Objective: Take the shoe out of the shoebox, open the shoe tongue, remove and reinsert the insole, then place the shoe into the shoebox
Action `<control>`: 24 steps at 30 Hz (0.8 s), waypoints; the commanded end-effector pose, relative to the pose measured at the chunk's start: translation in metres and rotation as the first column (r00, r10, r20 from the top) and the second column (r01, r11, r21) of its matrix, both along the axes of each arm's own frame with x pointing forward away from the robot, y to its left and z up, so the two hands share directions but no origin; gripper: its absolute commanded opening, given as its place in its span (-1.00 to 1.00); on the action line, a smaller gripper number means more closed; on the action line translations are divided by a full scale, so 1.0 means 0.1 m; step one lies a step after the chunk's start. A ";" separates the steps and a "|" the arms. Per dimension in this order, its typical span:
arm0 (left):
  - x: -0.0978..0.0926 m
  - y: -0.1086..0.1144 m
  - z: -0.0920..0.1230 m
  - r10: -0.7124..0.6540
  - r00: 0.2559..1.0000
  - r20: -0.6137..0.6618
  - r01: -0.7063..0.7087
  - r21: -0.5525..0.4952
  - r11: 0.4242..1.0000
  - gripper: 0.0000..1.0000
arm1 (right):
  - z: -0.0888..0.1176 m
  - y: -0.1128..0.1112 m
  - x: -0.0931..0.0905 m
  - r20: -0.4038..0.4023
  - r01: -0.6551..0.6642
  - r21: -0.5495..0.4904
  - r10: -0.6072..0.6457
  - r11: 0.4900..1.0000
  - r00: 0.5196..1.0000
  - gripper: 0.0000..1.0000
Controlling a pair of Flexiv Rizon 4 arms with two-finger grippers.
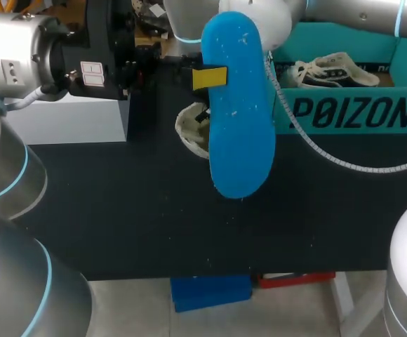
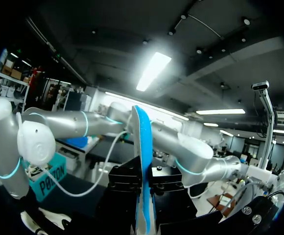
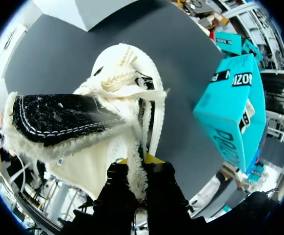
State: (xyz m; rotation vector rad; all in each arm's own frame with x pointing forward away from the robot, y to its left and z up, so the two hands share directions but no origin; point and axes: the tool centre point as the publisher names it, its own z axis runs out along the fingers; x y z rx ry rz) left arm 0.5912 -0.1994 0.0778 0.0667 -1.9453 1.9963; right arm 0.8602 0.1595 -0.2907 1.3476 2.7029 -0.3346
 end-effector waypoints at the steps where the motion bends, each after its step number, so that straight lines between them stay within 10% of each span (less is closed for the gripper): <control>1: -0.01 0.00 -0.01 0.001 1.000 -0.001 -0.001 0.004 1.000 -1.00 | -0.02 0.10 0.04 0.166 0.745 -0.080 -0.728 0.662 0.665 -1.00; 10: -0.01 0.00 -0.01 0.001 1.000 -0.001 -0.001 0.004 1.000 -1.00 | -0.21 0.11 0.09 0.160 0.816 -0.070 -0.801 0.574 0.577 -1.00; 24: -0.01 0.00 -0.01 0.001 1.000 -0.001 -0.001 0.004 1.000 -1.00 | -0.48 0.22 0.13 0.148 0.821 -0.024 -0.810 0.571 0.568 -1.00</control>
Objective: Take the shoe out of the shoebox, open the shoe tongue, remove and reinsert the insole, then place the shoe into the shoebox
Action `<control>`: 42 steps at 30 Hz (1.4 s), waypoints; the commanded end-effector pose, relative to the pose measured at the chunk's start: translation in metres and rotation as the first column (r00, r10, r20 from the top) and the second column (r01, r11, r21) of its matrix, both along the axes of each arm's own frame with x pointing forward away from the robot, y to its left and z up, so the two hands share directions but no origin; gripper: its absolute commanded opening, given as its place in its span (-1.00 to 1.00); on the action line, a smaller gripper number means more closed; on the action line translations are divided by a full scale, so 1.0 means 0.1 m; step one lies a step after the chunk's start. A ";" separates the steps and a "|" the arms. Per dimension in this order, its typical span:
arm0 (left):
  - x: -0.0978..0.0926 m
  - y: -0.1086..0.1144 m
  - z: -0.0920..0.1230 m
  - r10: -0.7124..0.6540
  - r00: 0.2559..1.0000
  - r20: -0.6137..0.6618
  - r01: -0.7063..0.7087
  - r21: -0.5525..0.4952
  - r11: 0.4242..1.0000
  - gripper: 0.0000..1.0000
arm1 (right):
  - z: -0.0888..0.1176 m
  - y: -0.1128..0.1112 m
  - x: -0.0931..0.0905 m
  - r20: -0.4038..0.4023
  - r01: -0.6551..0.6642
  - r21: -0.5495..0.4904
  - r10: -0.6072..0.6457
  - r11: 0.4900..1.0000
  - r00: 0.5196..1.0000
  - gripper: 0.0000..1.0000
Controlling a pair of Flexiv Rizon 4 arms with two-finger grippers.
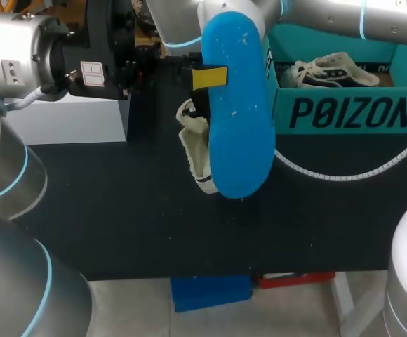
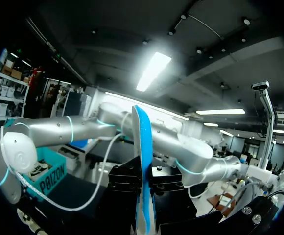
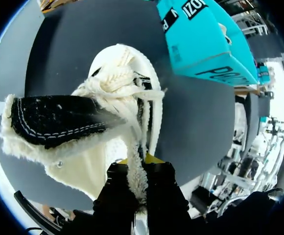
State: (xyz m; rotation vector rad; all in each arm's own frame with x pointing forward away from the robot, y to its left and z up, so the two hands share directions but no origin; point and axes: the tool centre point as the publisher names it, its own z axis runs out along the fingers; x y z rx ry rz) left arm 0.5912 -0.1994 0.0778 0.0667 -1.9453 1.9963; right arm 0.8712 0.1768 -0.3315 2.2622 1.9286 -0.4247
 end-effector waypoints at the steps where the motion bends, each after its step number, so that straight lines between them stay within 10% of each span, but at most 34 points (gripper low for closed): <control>1: -0.01 0.00 -0.01 0.001 1.000 -0.001 -0.001 0.004 1.000 -1.00 | -0.10 0.06 0.02 0.037 0.157 0.002 -0.157 0.988 0.987 -1.00; 40: -0.01 0.00 -0.01 0.001 1.000 -0.001 -0.001 0.004 1.000 -1.00 | -0.72 -0.09 -0.14 0.068 0.062 0.103 -0.069 0.993 0.995 -1.00; 42: -0.01 0.00 -0.01 0.001 1.000 -0.001 -0.001 0.004 1.000 -1.00 | -0.71 -0.14 -0.16 0.079 0.069 0.112 -0.078 0.991 0.994 -0.51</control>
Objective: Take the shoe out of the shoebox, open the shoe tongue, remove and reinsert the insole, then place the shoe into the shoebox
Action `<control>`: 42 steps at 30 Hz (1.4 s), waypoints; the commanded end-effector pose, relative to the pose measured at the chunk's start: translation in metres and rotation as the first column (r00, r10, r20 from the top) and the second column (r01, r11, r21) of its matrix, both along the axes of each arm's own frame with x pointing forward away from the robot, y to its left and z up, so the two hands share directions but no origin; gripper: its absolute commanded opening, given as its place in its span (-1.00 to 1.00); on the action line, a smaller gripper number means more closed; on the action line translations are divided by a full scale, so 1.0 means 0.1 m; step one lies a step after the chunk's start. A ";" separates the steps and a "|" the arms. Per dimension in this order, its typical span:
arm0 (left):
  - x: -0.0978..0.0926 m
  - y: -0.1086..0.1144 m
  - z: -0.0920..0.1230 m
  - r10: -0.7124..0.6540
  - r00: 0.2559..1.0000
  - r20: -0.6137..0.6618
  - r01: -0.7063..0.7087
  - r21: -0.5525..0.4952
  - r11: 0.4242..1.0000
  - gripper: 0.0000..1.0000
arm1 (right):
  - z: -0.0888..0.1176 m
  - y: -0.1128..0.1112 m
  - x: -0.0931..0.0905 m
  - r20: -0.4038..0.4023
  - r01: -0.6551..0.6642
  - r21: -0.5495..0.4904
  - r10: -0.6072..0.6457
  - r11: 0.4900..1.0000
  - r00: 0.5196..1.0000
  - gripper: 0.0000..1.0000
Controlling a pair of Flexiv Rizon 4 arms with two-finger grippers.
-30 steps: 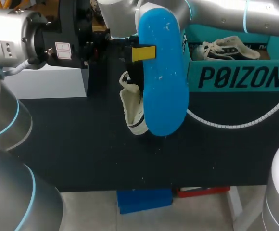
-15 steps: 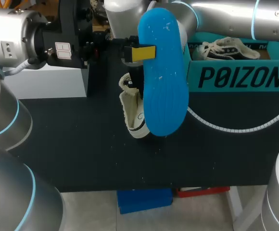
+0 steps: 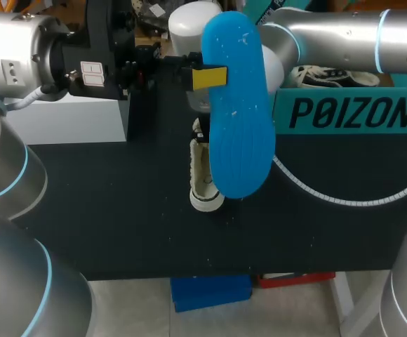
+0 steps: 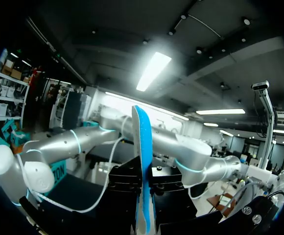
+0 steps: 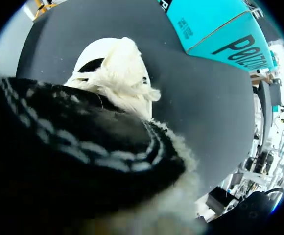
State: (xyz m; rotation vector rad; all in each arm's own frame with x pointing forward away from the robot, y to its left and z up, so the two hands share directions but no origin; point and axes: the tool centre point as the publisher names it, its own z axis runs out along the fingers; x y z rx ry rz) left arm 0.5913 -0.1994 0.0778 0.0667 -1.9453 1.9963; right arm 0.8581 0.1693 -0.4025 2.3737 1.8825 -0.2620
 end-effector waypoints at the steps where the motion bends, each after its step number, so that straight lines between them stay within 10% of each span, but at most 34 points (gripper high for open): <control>1: -0.01 0.00 -0.01 0.001 1.000 -0.001 -0.001 0.004 1.000 -1.00 | 0.00 -0.09 -0.03 0.020 0.013 0.009 -0.013 1.000 1.000 -0.07; 2: -0.01 0.00 -0.01 0.001 1.000 -0.001 -0.001 0.004 1.000 -1.00 | 0.00 -0.12 -0.04 0.027 0.024 0.027 -0.025 0.999 0.999 0.99; 10: -0.01 0.00 -0.01 0.001 1.000 -0.001 -0.001 0.004 1.000 -1.00 | 0.38 -0.25 -0.08 0.108 0.000 0.345 -0.039 0.939 0.993 1.00; 15: -0.01 0.00 -0.01 0.001 1.000 -0.001 -0.001 0.004 1.000 -1.00 | 0.85 -0.21 -0.13 0.312 -0.205 0.663 -0.016 0.720 0.950 1.00; 31: -0.01 0.00 -0.01 0.001 1.000 -0.001 -0.001 0.004 1.000 -1.00 | 0.85 -0.21 -0.13 0.312 -0.205 0.663 -0.016 0.720 0.950 1.00; 42: -0.01 0.00 -0.01 0.001 1.000 -0.001 -0.001 0.004 1.000 -1.00 | 1.28 -0.26 -0.07 0.366 -0.246 0.832 -0.160 0.498 0.917 1.00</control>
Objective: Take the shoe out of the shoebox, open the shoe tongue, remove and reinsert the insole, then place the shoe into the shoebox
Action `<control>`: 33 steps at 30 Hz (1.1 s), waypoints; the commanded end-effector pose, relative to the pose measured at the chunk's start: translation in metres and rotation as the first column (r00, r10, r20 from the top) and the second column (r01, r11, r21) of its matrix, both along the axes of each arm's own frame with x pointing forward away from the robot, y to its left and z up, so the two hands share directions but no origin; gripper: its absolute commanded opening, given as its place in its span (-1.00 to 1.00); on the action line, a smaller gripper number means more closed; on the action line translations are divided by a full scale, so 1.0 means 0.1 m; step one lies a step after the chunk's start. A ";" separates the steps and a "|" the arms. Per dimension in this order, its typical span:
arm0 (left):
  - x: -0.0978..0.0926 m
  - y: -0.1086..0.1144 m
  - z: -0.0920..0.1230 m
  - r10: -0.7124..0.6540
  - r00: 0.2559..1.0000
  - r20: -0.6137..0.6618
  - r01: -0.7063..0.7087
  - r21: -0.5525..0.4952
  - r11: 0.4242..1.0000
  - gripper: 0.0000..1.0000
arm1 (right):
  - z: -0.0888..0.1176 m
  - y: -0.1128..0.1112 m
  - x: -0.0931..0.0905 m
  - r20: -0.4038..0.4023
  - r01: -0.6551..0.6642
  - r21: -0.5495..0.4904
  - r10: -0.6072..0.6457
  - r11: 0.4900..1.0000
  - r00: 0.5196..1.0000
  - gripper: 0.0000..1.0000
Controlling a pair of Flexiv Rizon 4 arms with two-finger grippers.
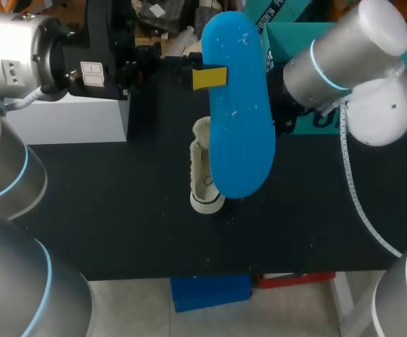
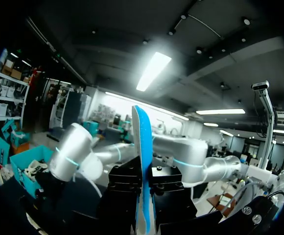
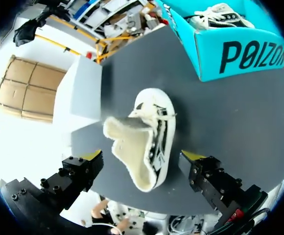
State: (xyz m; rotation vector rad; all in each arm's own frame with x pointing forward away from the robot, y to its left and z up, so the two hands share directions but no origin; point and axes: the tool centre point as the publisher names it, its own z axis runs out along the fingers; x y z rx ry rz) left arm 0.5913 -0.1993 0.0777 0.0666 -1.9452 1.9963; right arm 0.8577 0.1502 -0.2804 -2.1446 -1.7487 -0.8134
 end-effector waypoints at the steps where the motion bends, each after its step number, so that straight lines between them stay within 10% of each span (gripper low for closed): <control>1: -0.01 0.00 -0.01 0.001 1.000 -0.001 -0.001 0.004 1.000 -1.00 | 0.08 -0.07 -0.06 0.093 -0.060 0.306 0.033 0.950 0.995 1.00; 15: -0.01 0.00 -0.01 0.001 1.000 -0.001 -0.001 0.004 1.000 -1.00 | 0.35 0.04 -0.07 0.110 -0.112 0.454 0.069 0.884 0.991 1.00; 33: -0.01 0.00 -0.01 0.001 1.000 -0.001 -0.001 0.004 1.000 -1.00 | 0.56 0.16 -0.18 0.157 -0.163 0.730 0.069 0.664 0.985 1.00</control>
